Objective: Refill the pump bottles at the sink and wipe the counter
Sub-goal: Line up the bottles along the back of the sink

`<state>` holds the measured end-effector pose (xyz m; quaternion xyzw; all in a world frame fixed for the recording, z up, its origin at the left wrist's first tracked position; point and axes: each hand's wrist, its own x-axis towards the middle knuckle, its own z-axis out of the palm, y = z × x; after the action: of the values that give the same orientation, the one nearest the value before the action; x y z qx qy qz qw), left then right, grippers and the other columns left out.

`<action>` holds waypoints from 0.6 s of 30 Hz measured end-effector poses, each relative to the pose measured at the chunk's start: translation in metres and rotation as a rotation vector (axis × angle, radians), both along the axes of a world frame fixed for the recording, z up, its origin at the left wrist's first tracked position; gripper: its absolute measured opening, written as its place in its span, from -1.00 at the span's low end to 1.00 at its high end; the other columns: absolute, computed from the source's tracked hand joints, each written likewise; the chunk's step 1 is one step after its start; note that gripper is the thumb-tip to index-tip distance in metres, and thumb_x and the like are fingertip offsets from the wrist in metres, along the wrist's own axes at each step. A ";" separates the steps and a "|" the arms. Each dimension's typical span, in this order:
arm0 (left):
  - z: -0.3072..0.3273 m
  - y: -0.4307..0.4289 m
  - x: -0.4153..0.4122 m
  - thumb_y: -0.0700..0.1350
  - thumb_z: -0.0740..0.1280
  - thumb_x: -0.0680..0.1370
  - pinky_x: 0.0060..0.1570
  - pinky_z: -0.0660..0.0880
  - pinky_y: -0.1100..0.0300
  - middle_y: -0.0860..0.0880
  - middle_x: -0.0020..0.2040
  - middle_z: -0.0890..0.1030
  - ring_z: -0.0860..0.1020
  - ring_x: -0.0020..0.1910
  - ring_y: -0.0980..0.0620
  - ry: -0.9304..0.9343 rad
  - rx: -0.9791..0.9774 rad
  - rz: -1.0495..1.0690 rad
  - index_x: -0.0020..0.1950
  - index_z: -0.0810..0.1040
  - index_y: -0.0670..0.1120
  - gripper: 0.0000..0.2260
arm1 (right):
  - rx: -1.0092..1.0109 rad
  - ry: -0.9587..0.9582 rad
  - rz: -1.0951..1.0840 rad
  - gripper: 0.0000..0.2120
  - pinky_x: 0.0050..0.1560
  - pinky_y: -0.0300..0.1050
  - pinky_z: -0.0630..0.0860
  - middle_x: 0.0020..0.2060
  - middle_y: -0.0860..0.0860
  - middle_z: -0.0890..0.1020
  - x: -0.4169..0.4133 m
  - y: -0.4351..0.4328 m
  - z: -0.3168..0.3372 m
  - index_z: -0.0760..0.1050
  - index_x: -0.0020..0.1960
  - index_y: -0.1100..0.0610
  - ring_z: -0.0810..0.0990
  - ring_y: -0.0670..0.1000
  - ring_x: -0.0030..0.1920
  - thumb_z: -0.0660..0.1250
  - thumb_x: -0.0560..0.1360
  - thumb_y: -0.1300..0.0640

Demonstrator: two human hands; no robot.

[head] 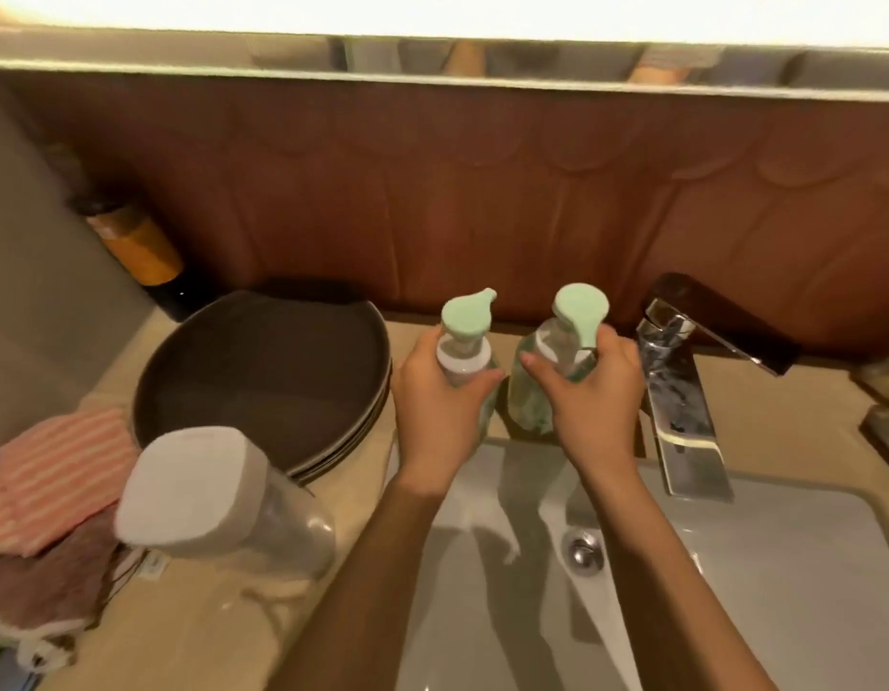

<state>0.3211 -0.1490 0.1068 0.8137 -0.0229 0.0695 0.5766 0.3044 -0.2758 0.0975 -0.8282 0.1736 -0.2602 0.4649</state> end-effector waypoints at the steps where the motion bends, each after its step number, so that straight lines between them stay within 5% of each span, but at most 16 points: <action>1: -0.003 -0.005 0.011 -0.22 0.53 0.33 -0.18 0.31 0.61 0.15 -0.12 0.55 0.49 -0.20 0.30 -0.004 0.024 -0.011 0.08 0.53 -0.04 -0.63 | -0.005 0.004 -0.001 -0.56 -0.14 -0.41 0.21 -0.02 0.10 0.44 0.011 -0.002 -0.004 0.50 0.13 0.24 0.32 -0.11 -0.05 0.53 0.32 0.16; 9: -0.017 -0.015 0.062 -0.14 0.51 0.37 -0.06 0.43 0.49 0.13 -0.04 0.56 0.51 -0.02 0.21 -0.005 0.029 -0.074 0.20 0.50 -0.05 -0.58 | 0.092 -0.006 0.001 -0.54 -0.01 -0.37 0.24 0.00 0.01 0.38 0.055 -0.008 -0.020 0.48 0.21 0.18 0.39 -0.04 0.04 0.50 0.37 0.12; 11: -0.025 -0.013 0.067 -0.11 0.50 0.39 0.14 0.46 0.24 0.07 0.08 0.56 0.49 0.11 0.13 0.017 0.039 -0.101 0.25 0.45 -0.03 -0.53 | 0.076 -0.003 0.006 -0.53 0.01 -0.34 0.24 0.01 0.00 0.39 0.057 -0.008 -0.022 0.47 0.22 0.17 0.41 0.00 0.08 0.50 0.36 0.11; 14: -0.032 -0.010 0.067 0.06 0.51 0.32 0.29 0.37 -0.09 -0.03 0.29 0.45 0.37 0.32 -0.03 0.036 0.114 -0.136 0.42 0.26 0.04 -0.26 | 0.040 0.012 0.019 -0.38 0.11 -0.31 0.21 0.15 0.06 0.41 0.051 -0.009 -0.025 0.36 0.35 0.16 0.37 0.05 0.23 0.50 0.36 0.12; 18: -0.022 -0.005 0.052 0.05 0.56 0.26 0.41 0.18 -0.15 -0.11 0.49 0.20 0.12 0.49 -0.11 0.116 0.147 -0.119 0.54 -0.08 0.06 0.06 | 0.069 0.081 0.055 -0.12 0.32 -0.22 0.15 0.41 0.12 0.23 0.032 -0.007 -0.017 0.06 0.51 0.13 0.21 0.06 0.42 0.50 0.37 0.07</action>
<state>0.3730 -0.1543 0.0847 0.8538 -0.0427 -0.0137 0.5187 0.3364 -0.2824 0.0807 -0.8261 0.1784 -0.2073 0.4927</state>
